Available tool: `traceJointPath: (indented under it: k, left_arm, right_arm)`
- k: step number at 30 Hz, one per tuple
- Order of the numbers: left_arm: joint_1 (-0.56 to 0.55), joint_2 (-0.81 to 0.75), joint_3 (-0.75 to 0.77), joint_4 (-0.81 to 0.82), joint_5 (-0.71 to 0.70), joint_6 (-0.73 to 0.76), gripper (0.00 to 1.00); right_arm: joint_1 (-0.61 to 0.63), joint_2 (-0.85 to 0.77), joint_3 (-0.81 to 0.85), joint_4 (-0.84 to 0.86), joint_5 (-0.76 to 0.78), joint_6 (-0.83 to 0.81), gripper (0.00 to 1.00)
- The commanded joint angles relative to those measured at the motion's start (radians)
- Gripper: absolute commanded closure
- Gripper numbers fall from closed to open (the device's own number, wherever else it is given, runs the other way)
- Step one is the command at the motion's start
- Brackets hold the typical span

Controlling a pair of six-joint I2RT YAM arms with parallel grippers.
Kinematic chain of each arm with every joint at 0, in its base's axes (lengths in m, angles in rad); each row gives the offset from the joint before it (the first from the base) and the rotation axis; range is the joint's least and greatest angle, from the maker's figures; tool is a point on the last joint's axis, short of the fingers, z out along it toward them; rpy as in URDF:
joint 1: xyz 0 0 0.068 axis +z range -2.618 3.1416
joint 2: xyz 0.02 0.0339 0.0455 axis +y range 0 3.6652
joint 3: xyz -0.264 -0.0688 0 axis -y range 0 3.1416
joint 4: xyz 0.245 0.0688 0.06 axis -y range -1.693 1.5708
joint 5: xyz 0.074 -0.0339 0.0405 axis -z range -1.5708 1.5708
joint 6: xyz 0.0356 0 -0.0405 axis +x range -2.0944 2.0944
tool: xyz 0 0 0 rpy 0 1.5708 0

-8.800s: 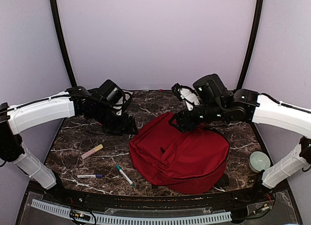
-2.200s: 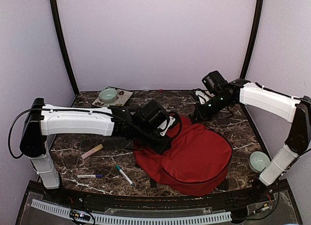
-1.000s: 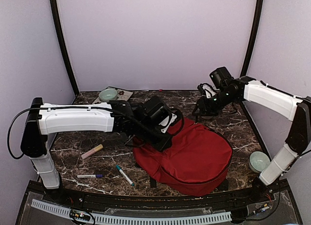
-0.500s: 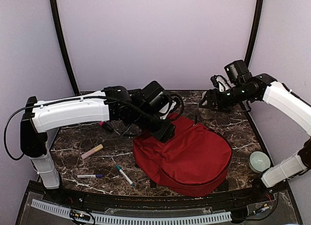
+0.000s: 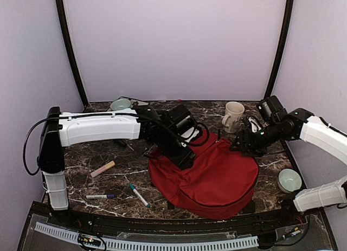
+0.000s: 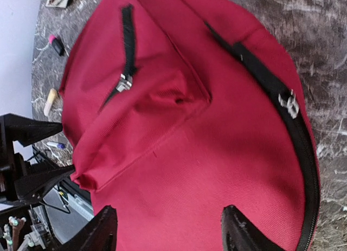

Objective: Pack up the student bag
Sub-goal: Adjust the student bag at the center of the board.

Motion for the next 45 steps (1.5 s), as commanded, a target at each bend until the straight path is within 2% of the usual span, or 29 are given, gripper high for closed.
traceJointPath:
  k: [1, 7, 15, 26, 35, 40, 45]
  left_arm:
    - [-0.017, 0.018, -0.027, 0.033, 0.078, -0.024, 0.37]
    - [-0.033, 0.053, -0.023, 0.063, 0.109, -0.052, 0.37]
    - [-0.039, 0.056, -0.012, 0.067, 0.116, -0.102, 0.38]
    - [-0.059, 0.061, -0.008, 0.090, 0.141, -0.155, 0.40]
    - [-0.060, 0.079, 0.018, 0.179, 0.211, -0.168, 0.52]
    - [-0.059, 0.112, 0.077, 0.181, 0.229, -0.166, 0.57]
    - [-0.057, 0.069, 0.109, 0.119, 0.067, -0.218, 0.61]
  right_arm:
    - [0.004, -0.037, -0.087, 0.027, -0.064, 0.039, 0.38]
    - [0.007, -0.007, -0.189, 0.092, -0.142, 0.052, 0.49]
    - [0.005, 0.162, -0.174, 0.186, -0.089, -0.011, 0.54]
    - [-0.080, 0.525, 0.161, 0.195, 0.051, -0.216, 0.58]
    - [-0.101, 0.730, 0.463, 0.195, -0.066, -0.284, 0.59]
    - [-0.100, 0.745, 0.572, 0.123, -0.073, -0.316, 0.59]
    - [-0.100, 0.641, 0.535, 0.003, 0.036, -0.355, 0.58]
